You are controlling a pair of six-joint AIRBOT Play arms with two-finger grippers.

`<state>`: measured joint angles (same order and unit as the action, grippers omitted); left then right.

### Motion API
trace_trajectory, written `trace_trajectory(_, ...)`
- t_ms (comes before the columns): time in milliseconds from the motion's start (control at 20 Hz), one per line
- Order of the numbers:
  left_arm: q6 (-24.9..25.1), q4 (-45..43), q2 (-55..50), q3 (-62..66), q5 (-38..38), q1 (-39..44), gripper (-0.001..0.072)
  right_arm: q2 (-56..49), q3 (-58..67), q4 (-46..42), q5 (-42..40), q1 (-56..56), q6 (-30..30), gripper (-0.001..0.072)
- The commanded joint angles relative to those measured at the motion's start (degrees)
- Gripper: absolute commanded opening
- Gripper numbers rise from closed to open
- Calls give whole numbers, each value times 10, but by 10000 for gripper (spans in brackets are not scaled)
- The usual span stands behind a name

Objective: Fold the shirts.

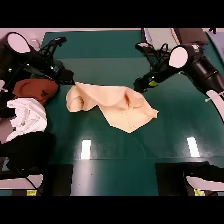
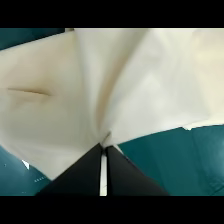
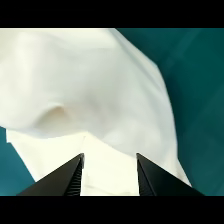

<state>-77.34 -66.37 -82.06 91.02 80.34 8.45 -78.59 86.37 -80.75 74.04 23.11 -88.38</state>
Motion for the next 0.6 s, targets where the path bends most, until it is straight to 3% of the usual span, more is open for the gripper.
trace_trajectory(0,0,-38,-11,-5,-8,0,27,14,-12,2,-14,-47,2,390)
trace_trajectory(200,-2,-67,-11,-6,6,0,27,77,-110,2,10,-132,20,391)
trace_trajectory(250,-2,-67,-11,-6,2,0,27,86,-142,2,11,-153,24,422)
trace_trajectory(300,-2,-67,-11,-6,-1,0,27,90,-175,3,11,-176,24,513)
trace_trajectory(550,-4,-63,-12,-6,-4,0,27,37,-281,110,-22,-257,36,513)
